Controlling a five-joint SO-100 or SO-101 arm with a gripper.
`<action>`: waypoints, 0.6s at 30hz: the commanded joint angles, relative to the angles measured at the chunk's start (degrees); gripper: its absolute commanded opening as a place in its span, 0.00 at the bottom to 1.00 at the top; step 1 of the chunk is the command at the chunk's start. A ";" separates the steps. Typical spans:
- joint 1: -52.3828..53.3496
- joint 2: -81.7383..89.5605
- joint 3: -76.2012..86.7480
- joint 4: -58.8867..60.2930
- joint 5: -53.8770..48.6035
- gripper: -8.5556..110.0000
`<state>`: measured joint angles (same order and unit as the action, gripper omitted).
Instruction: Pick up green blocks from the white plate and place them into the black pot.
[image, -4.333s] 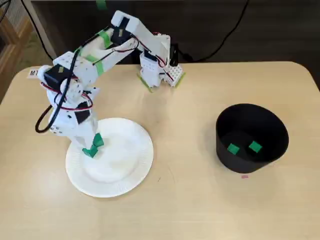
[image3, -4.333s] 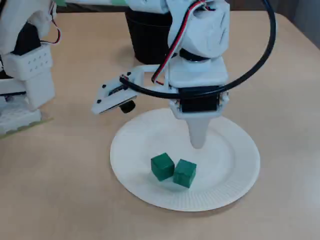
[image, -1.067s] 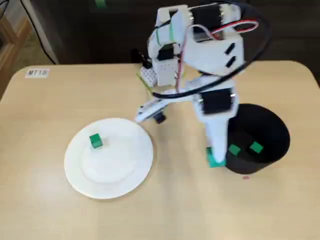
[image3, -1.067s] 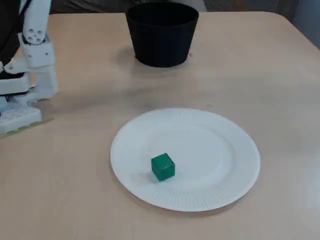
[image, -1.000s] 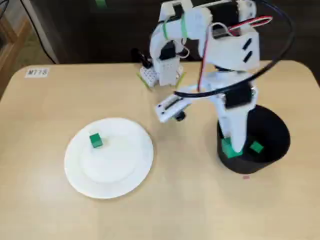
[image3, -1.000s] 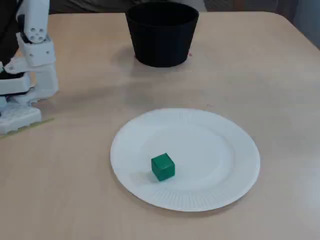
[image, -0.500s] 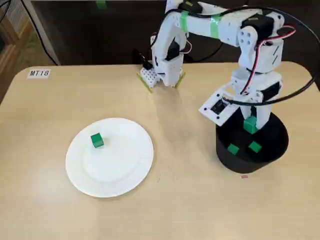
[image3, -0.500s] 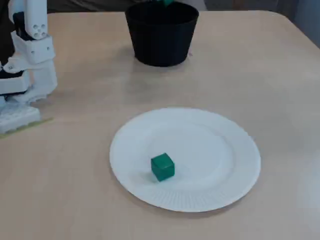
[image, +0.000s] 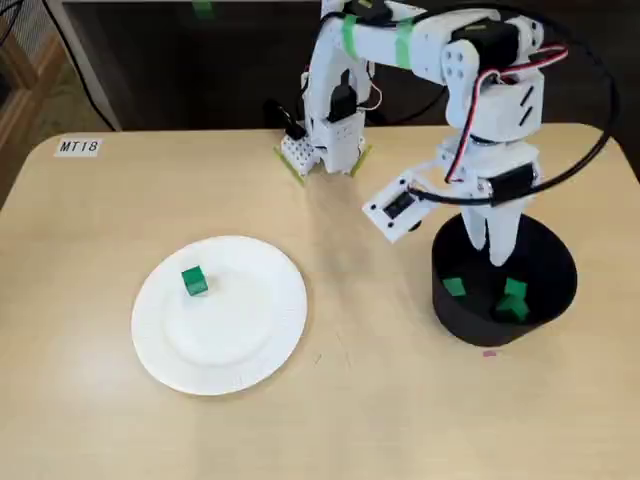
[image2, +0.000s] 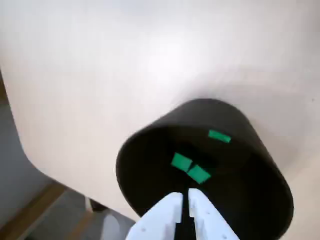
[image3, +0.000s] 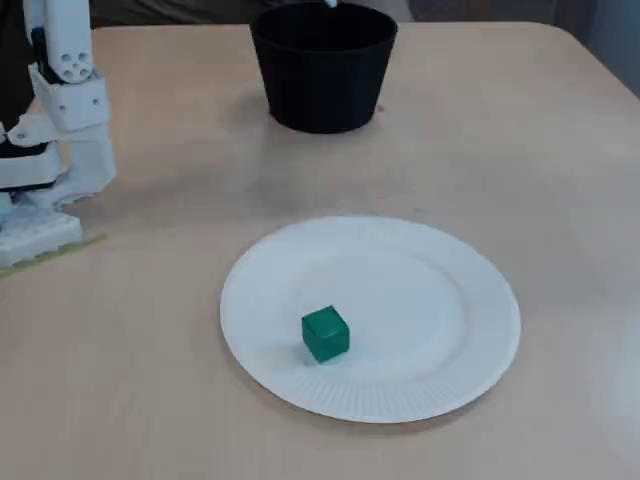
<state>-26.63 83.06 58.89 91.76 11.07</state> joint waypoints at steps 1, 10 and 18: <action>5.71 5.10 -0.35 1.58 4.66 0.05; 39.64 2.64 4.83 3.34 11.87 0.05; 55.72 7.12 13.71 3.34 21.88 0.15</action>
<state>26.02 85.69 71.72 94.83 31.82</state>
